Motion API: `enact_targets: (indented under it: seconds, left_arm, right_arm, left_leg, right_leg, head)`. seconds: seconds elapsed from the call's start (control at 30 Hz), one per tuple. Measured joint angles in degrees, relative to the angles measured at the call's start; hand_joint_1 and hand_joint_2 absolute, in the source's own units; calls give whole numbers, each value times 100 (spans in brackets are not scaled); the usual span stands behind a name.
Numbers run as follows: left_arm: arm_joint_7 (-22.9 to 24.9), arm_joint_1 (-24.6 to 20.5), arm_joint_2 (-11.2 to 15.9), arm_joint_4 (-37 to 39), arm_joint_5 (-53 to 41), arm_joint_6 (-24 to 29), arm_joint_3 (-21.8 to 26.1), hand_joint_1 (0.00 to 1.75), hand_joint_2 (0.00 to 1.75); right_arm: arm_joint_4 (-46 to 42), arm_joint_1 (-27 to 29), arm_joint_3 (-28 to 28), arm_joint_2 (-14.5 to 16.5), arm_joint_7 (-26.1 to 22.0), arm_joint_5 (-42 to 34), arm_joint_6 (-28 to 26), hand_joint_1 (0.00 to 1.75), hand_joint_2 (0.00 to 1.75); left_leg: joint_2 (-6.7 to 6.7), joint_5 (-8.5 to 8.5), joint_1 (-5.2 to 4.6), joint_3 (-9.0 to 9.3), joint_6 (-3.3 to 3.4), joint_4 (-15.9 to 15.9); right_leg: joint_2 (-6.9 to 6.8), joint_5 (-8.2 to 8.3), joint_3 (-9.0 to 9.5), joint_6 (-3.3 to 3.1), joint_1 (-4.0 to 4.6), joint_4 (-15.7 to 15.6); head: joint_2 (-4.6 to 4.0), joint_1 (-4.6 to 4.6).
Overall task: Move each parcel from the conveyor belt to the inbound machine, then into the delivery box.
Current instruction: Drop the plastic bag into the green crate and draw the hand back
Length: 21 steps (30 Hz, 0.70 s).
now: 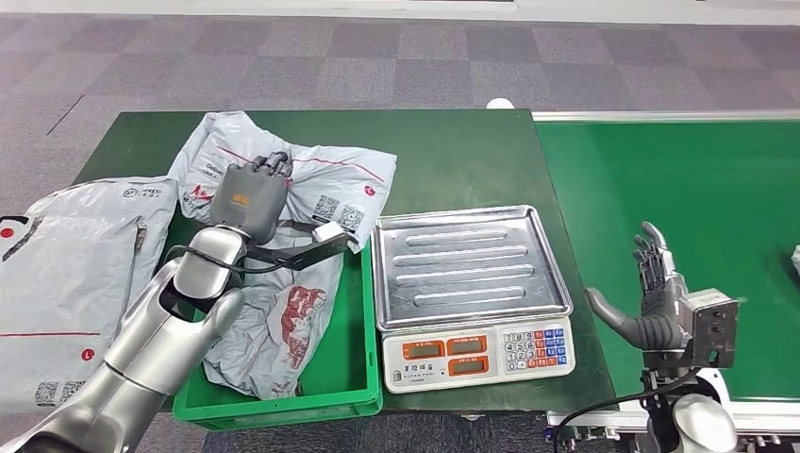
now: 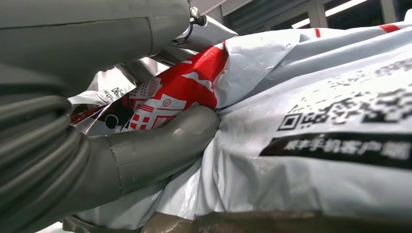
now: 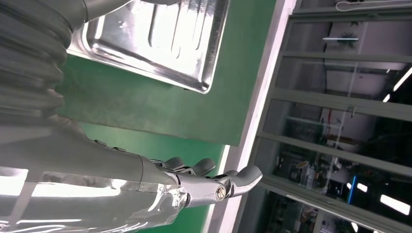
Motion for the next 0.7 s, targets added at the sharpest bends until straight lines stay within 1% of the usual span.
enact_targets:
  seconds: [0.13,0.27,0.33,0.4,0.7]
  left_arm:
    - [69,684,250,-664,-389,-227,148,175,175]
    - [112,1062,443,-1103,-625,-361,264,0,175]
    - [166,1206,500,-1240,-710,-382,364,0,175]
    - [205,1281,501,-1286,-788,-382,488,0,175]
    - [288,1359,412,-1175,-951,-345,703,0,175]
  right_arm:
    - [-219,208,-173,0,92,-1,30,0,175]
    - [-506,474,-295,3,158,-16,91,0,175]
    - [-598,575,-338,5,154,-22,152,0,175]
    - [-616,562,-351,5,156,-21,204,0,175]
    - [-616,427,-351,15,211,116,218,0,175]
  left_leg:
    - [10,-9,0,3,-4,-2]
    - [0,-12,1,-1,-3,-2]
    - [4,-14,1,-1,-4,-3]
    - [13,-15,0,1,-5,-3]
    - [15,-11,0,5,-4,-2]
  right_leg:
    - [13,-8,-4,0,1,0]
    - [-5,-16,-1,1,1,-1]
    - [-2,-16,-2,0,0,-1]
    - [11,-15,-5,0,0,-1]
    - [13,-9,0,2,0,-1]
  head:
    - [0,0]
    - [0,1]
    - [0,2]
    - [0,2]
    - [0,1]
